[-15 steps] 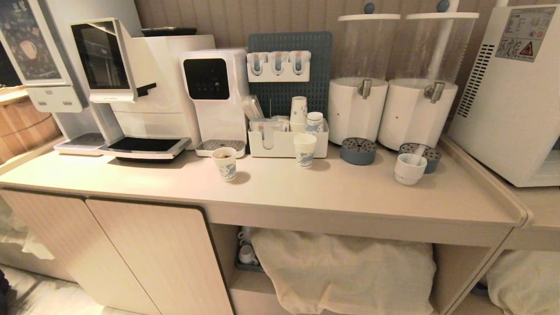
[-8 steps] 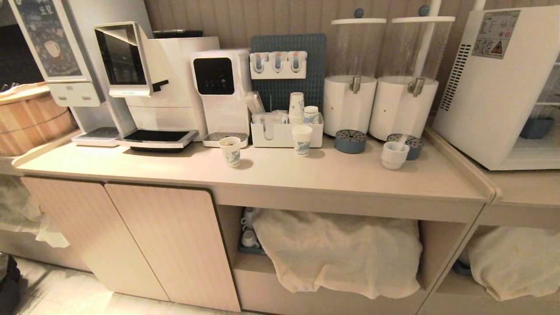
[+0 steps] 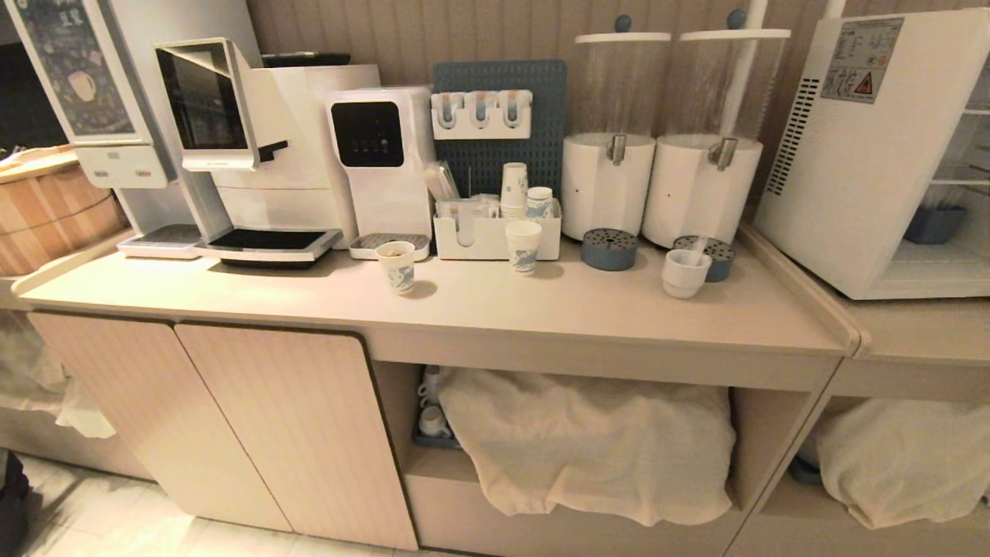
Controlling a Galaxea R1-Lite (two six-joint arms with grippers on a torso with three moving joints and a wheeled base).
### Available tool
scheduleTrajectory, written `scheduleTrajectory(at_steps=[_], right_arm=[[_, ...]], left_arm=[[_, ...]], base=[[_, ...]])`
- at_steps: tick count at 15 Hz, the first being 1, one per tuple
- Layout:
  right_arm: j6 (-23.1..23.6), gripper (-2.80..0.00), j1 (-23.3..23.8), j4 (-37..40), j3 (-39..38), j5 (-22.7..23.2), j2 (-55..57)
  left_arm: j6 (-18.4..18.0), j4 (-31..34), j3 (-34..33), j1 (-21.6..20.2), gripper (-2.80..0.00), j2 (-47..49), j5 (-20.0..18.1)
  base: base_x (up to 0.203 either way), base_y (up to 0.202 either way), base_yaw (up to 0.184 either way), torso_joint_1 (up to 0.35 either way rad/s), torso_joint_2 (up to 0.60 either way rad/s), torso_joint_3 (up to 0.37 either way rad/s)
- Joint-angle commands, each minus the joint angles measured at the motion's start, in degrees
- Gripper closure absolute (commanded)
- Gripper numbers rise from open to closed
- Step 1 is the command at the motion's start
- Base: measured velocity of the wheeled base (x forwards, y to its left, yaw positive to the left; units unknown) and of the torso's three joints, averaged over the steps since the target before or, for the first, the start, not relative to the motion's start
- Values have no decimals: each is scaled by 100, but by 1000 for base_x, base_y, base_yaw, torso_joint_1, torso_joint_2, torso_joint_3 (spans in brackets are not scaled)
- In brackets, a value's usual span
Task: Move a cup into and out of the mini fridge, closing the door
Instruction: Close the freezer door
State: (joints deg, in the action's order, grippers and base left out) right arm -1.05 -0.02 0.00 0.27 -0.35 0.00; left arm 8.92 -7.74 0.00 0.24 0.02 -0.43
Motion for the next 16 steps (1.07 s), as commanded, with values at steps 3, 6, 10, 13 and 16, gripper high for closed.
scheduleTrajectory(at_steps=[3,6,10,13,16], right_arm=[[-1,0,-6,9,0,0,9],[8,0,-6,71,17,0,9],[8,0,-6,105,26,0,9],[17,0,-6,141,26,9,9],[17,0,-6,272,79,9,9]], left_arm=[[4,1,-229,-7,0,-20,8],[13,1,-229,-7,0,-28,8],[4,1,-229,1,0,-29,8],[4,1,-229,2,0,-29,8],[4,1,-229,0,0,-29,8]], base=[[0,-193,-1,2,2,4],[0,-195,-2,2,2,2],[0,-193,0,4,6,3],[0,-197,0,3,3,1],[0,-195,2,4,5,5]])
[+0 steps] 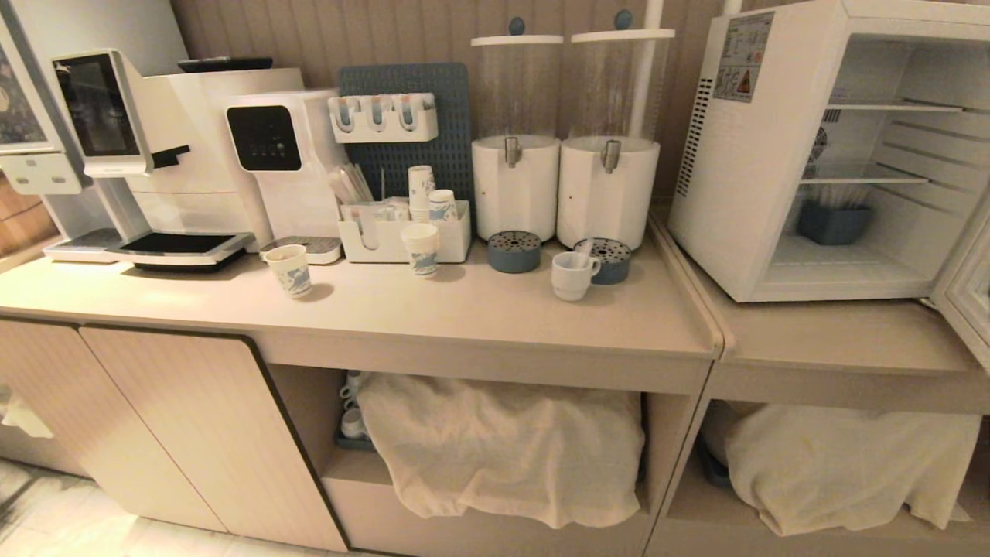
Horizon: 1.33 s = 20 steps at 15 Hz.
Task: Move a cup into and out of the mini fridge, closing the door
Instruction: Close the freezer door
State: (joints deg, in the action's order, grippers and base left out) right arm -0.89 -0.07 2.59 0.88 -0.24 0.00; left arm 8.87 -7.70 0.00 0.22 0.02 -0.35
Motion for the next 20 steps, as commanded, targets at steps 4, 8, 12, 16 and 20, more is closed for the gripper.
scheduleTrajectory(at_steps=[4,8,12,16,20], right_arm=[[2,0,-1,13,18,-7,9],[2,0,-1,13,18,-11,9],[2,0,-1,13,18,-2,9],[2,0,-1,13,18,-2,9],[2,0,-1,13,18,-2,9]], left_arm=[[9,-3,-229,-1,0,-29,0],[18,-3,-229,4,0,-29,0],[18,-3,-229,4,0,-29,0],[9,-3,-229,-4,0,-29,0],[18,6,-229,4,0,-29,0]], base=[[0,-193,2,2,3,3],[0,-194,0,4,6,1],[0,-191,0,3,4,-1],[0,-193,2,2,1,3],[0,-195,1,2,4,2]])
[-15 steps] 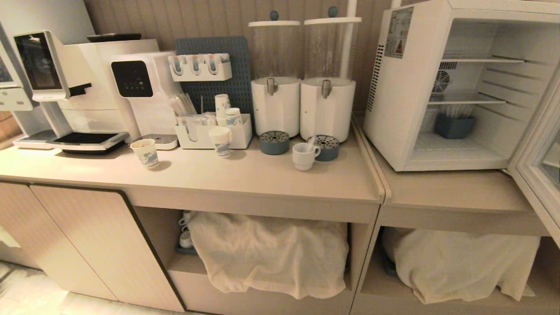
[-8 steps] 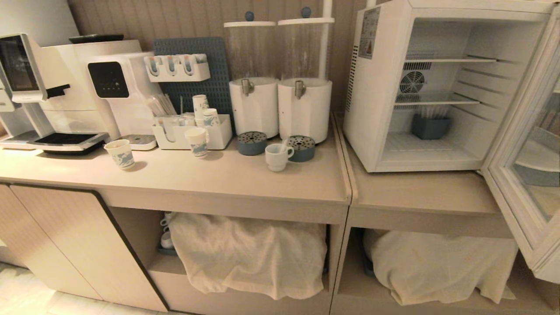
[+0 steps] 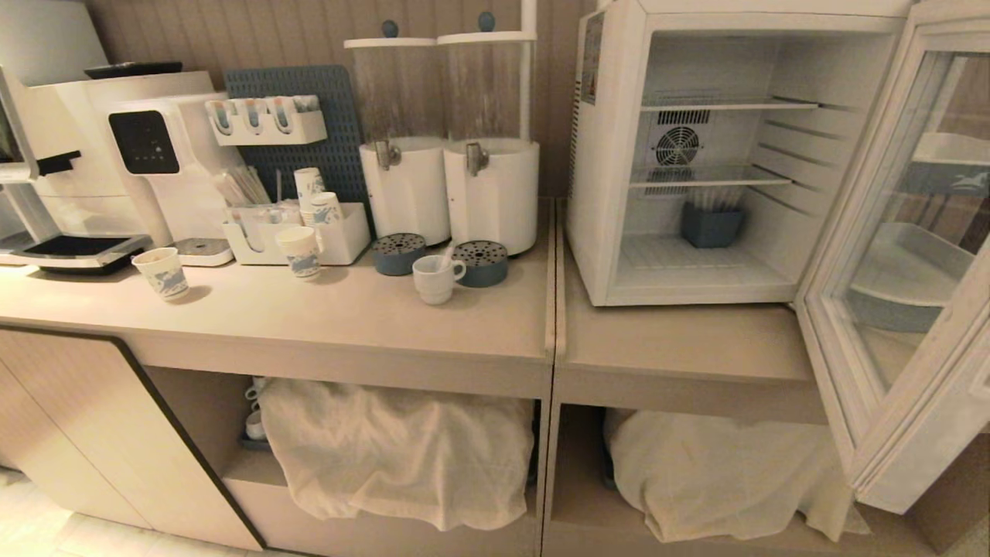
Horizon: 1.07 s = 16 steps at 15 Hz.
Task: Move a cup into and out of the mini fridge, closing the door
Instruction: Close the freezer door
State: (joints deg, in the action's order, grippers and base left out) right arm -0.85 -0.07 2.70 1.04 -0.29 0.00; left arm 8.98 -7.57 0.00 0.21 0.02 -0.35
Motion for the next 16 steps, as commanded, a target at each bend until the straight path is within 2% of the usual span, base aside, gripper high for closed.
scheduleTrajectory(at_steps=[1,9,16], right_arm=[[-3,0,-1,2,2,3,9],[-3,0,-1,2,2,-6,9],[-110,0,-1,-20,2,-6,9]], left_arm=[[10,-8,-229,5,0,-29,0],[24,-16,-229,-3,0,-29,0],[24,-16,-229,-3,0,-29,0]], base=[[0,-192,-1,2,5,0],[0,-186,0,2,2,1],[0,-12,-1,0,0,1]])
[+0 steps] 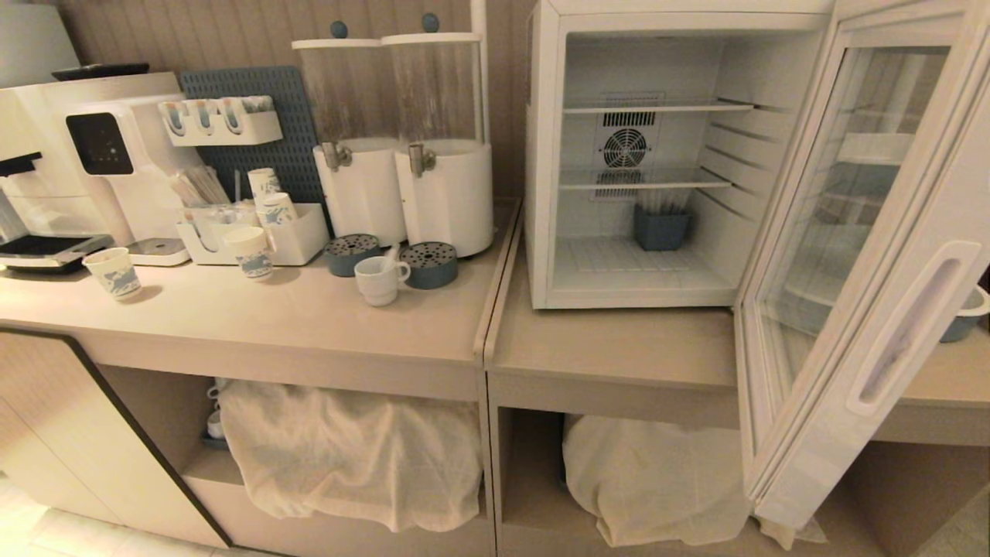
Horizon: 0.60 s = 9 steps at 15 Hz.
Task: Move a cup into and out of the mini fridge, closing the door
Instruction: Close the freezer door
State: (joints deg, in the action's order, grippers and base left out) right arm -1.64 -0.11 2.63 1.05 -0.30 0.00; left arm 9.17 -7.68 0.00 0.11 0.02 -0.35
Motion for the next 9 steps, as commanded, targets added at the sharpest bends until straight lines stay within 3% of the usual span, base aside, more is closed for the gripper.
scheduleTrajectory(at_steps=[1,5,7,9], right_arm=[[-80,0,2,-59,-15,-5,9],[-70,0,2,-44,404,-80,6],[30,0,2,766,1724,-2,58],[3,0,-4,1511,3612,41,481]], left_arm=[[6,-5,-229,15,0,-29,0],[6,-5,-229,15,0,-29,0],[6,-5,-229,7,0,-29,0],[6,-5,-229,15,0,-29,0]], base=[[0,0,0,0,0,0],[0,0,0,0,0,0],[0,0,0,0,0,0],[0,0,0,0,0,0]])
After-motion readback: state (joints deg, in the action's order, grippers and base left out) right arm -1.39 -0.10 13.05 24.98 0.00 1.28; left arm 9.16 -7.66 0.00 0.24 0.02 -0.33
